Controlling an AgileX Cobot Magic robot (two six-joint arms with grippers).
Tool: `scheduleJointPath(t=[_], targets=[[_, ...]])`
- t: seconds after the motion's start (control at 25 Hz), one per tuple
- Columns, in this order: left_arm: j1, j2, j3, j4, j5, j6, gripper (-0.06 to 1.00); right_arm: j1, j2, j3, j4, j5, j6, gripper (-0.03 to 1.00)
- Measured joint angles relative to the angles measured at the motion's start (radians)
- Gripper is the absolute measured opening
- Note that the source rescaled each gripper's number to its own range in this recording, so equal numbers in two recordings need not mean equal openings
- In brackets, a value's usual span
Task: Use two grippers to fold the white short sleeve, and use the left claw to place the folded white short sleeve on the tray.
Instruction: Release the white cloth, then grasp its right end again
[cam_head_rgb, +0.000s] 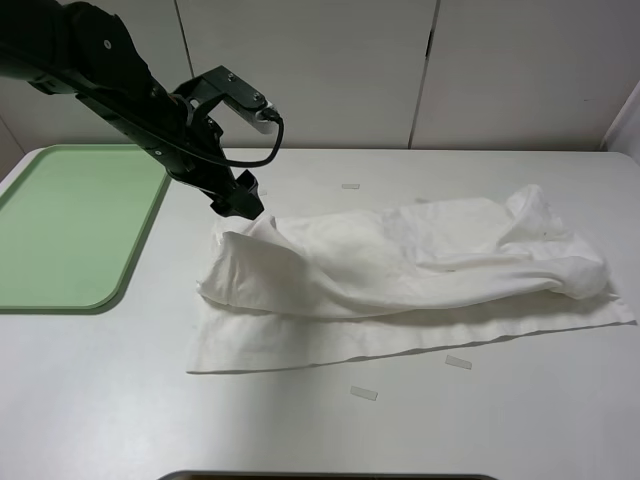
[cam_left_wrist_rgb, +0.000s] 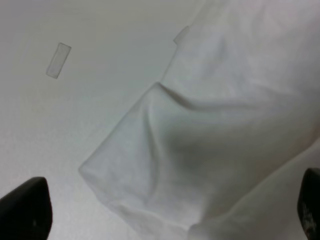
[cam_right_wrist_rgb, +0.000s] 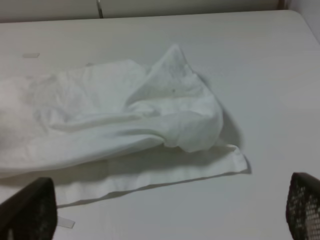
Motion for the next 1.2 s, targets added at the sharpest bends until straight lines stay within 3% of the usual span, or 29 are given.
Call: scheduleJointPath(t=[0.84,1.2], targets=[[-0.007,0.032,0.000,-0.008,-0.015,0.000,0.98,0.000,0.000,0.000,0.000,0.000,0.000,1.00],[-0.116,0.158,0.000,-0.170,-0.144,0.000,0.98,0.000,0.000,0.000,0.000,0.000,0.000,1.00]])
